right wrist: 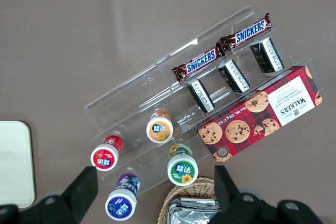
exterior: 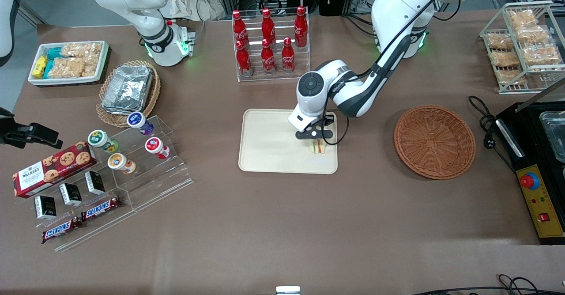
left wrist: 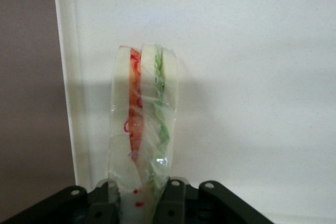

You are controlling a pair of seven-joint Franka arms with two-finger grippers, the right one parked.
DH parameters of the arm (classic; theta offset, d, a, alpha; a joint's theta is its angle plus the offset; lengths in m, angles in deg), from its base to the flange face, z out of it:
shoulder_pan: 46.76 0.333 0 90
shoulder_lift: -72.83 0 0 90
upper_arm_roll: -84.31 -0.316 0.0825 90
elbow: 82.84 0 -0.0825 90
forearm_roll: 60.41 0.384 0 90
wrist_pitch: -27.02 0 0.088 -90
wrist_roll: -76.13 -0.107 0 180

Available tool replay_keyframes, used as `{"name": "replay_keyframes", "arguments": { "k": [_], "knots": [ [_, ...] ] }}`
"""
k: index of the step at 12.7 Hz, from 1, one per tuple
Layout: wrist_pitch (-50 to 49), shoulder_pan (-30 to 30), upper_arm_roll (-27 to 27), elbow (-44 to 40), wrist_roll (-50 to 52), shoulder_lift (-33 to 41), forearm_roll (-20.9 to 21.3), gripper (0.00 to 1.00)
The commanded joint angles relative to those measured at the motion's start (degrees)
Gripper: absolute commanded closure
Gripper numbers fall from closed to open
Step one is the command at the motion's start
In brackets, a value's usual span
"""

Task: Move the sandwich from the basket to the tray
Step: 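Lower the sandwich onto the tray, open the left gripper, and rise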

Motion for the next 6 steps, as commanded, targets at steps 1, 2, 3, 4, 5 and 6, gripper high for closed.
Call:
{"name": "replay_keyframes", "arguments": {
  "k": [1,2,3,4,5,6],
  "knots": [
    [0.4,-0.4,-0.7,0.4,0.8,0.1,1.6,0.01],
    [0.0,-0.1,-0.7,0.2,0.8,0.3,1.6,0.0],
    [-0.5,0.0,-0.7,0.1,0.8,1.0,1.6,0.0],
    [-2.5,0.7,-0.7,-0.6,1.0,2.4,1.4,0.0],
    [-5.2,1.1,-0.7,-1.5,0.4,4.4,0.8,0.0],
    [-7.6,1.7,-0.6,-2.2,0.1,6.4,-0.1,0.0]
  ]
}}
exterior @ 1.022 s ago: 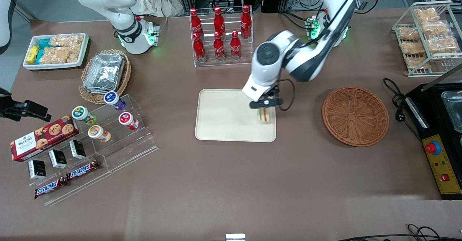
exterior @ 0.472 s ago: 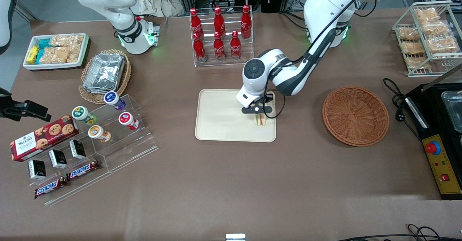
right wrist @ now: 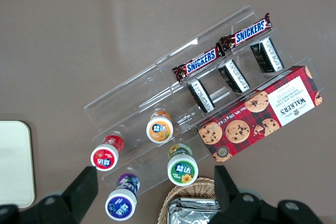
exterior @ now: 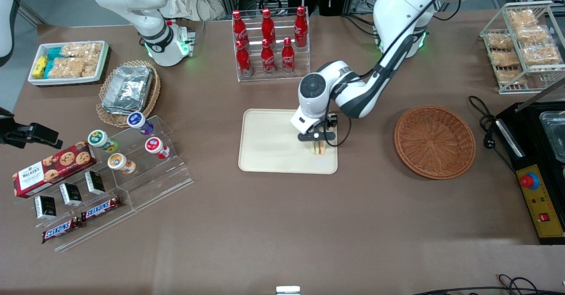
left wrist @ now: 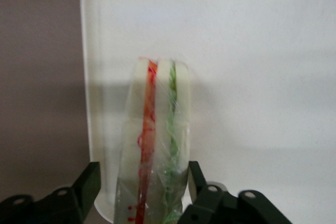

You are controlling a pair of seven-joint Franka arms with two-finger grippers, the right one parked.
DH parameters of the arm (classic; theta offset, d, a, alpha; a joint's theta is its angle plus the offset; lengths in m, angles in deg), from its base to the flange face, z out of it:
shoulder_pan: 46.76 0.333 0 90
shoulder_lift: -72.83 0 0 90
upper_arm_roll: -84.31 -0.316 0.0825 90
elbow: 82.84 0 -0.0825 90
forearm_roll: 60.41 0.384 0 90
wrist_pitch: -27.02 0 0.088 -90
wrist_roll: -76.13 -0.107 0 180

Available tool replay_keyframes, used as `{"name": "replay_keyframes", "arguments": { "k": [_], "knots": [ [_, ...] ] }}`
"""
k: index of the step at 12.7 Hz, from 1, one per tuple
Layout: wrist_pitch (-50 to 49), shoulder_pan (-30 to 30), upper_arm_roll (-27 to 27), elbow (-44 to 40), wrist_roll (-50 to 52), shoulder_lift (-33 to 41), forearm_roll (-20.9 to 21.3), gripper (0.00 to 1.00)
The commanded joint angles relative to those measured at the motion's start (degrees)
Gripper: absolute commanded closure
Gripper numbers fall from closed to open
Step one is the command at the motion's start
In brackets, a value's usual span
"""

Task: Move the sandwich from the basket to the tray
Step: 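Lower the sandwich onto the tray, open the left gripper, and rise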

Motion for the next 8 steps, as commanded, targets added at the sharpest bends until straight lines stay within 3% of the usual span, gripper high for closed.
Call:
{"name": "replay_keyframes", "arguments": {
  "k": [1,5,8],
  "knots": [
    [-7.4,1.1,0.1,-2.0,0.0,7.2,-2.5,0.0],
    [-20.7,1.9,-1.5,-9.1,0.8,17.1,-9.7,0.0],
    [-26.3,7.6,-2.0,-12.2,0.0,24.7,-12.2,0.0]
  ]
}}
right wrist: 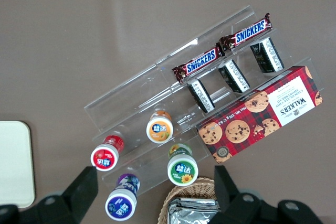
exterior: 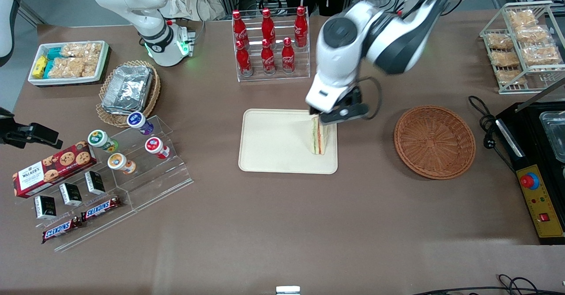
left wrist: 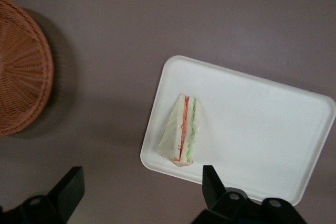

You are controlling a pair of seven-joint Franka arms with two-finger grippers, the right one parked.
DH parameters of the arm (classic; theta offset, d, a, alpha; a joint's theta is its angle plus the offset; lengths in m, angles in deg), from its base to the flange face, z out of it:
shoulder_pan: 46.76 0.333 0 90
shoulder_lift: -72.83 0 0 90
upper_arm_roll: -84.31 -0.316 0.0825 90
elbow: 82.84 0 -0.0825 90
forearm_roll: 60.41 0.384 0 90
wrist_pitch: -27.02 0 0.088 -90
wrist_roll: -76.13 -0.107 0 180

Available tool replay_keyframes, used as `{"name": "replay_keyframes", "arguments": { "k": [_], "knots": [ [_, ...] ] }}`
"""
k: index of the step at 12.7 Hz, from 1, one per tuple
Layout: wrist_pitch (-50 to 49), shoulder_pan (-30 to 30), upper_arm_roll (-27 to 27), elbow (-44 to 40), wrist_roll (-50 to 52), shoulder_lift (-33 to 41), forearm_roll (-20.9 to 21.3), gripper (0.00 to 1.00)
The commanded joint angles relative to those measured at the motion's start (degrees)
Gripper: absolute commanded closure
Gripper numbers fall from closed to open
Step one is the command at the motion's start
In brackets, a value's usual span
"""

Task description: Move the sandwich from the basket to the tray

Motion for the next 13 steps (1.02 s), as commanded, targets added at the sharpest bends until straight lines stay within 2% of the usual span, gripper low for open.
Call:
{"name": "replay_keyframes", "arguments": {
  "k": [1,3,6,8,10,13],
  "knots": [
    [-6.8,4.3,-0.8,-2.6,-0.7,5.5,-1.8,0.0],
    [-12.0,3.9,-7.3,-4.9,-6.9,8.5,-2.5,0.0],
    [-17.7,4.2,-19.2,-4.7,-28.5,14.4,-7.5,0.0],
    [-18.6,4.3,-25.5,-4.8,-38.0,15.0,-7.6,0.0],
    [-18.5,4.4,-28.3,-5.2,-38.3,14.1,-6.2,0.0],
    [-18.7,5.9,-27.3,-9.1,-38.6,10.8,-6.0,0.0]
  ]
}}
